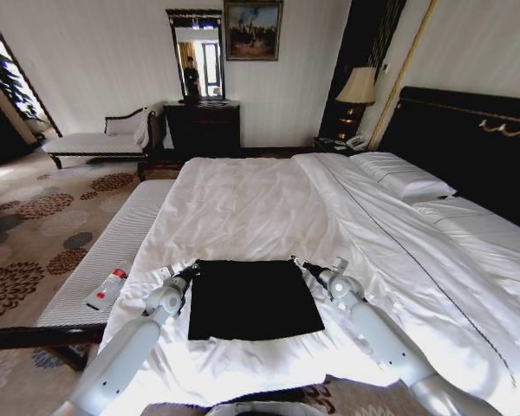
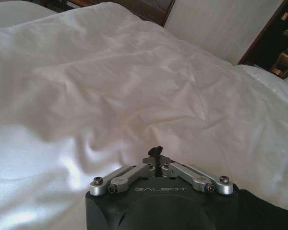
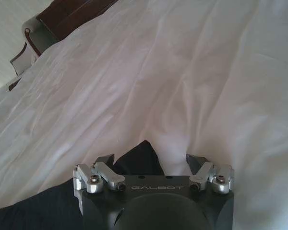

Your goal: Fold the clothes on the bed.

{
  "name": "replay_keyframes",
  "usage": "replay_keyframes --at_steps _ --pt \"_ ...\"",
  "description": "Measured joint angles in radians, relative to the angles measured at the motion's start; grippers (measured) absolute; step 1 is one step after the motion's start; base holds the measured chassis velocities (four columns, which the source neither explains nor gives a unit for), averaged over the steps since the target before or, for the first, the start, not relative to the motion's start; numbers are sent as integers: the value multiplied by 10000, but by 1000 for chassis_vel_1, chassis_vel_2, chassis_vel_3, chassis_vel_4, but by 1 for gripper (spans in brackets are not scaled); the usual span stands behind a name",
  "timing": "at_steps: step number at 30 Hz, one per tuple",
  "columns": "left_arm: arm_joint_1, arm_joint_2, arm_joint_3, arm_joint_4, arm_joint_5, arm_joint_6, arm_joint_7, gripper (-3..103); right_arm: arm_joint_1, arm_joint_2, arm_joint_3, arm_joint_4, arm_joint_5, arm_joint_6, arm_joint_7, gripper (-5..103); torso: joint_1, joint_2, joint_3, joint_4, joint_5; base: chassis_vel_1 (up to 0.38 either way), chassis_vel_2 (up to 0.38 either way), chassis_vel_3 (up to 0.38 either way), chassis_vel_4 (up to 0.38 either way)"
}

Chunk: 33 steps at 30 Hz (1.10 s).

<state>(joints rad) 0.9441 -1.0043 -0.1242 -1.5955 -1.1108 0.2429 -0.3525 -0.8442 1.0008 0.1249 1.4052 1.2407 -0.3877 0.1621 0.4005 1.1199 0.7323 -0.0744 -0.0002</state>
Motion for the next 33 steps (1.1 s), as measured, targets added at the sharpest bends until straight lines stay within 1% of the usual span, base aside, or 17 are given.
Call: replay_keyframes --at_steps 1,2,4,5,6,7,10,12,16,17,19,20,21,22,23,24,33 --pt "-35 5 34 58 39 0 14 0 13 2 -59 -11 -17 -55 -8 78 0 0 0 -1 0 0 0 0 0" --pt "-35 5 34 58 39 0 14 0 13 2 -59 -11 -17 -55 -8 78 0 0 0 -1 0 0 0 0 0" --pt "-72 28 91 108 26 0 31 0 129 80 -139 -134 -38 -91 -12 67 -1 0 0 -1 0 0 0 0 0" --pt "-85 39 114 121 19 0 35 0 173 111 -165 -183 -54 -92 -11 67 -1 0 0 0 1 0 0 0 0" --pt "-106 47 142 137 15 0 37 0 253 161 -207 -269 -80 -93 -8 61 0 0 0 3 2 0 0 0 0" --pt "-106 47 142 137 15 0 37 0 253 161 -207 -269 -80 -93 -8 61 0 0 0 3 2 0 0 0 0" --pt "-130 59 156 148 48 0 72 0 329 146 -270 -292 -82 -93 10 44 0 0 0 2 0 0 0 0 0" --pt "-132 70 163 166 97 -1 101 0 345 112 -301 -275 -84 -99 21 44 0 0 0 0 2 0 0 0 0" --pt "-197 79 233 267 172 -11 147 0 375 -14 -477 -125 -203 -144 49 22 0 0 0 0 1 0 0 0 0" --pt "-197 79 233 267 172 -11 147 0 375 -14 -477 -125 -203 -144 49 22 0 0 0 0 1 0 0 0 0" --pt "-254 71 258 285 170 -15 146 0 362 -14 -513 -44 -243 -154 59 12 0 0 0 1 1 0 0 0 0" --pt "-266 72 264 284 164 -18 146 0 358 -12 -520 -23 -247 -155 61 12 0 0 0 0 1 0 0 0 0" --pt "-284 81 271 275 149 -18 142 0 360 -12 -539 6 -250 -156 63 7 -1 0 0 0 1 0 0 0 0" --pt "-284 81 271 275 149 -18 142 0 360 -12 -539 6 -250 -156 63 7 -1 0 0 0 1 0 0 0 0" --pt "-289 85 272 267 141 -18 139 0 366 -12 -545 14 -250 -157 64 3 0 0 0 0 1 0 0 0 0" --pt "-295 93 272 247 126 -21 131 0 376 -19 -551 28 -250 -158 65 1 -1 0 0 0 2 0 0 0 0" --pt "-247 139 175 -38 49 -58 48 0 162 -69 -374 461 -184 -146 203 0 -1 0 0 0 1 0 0 0 0"
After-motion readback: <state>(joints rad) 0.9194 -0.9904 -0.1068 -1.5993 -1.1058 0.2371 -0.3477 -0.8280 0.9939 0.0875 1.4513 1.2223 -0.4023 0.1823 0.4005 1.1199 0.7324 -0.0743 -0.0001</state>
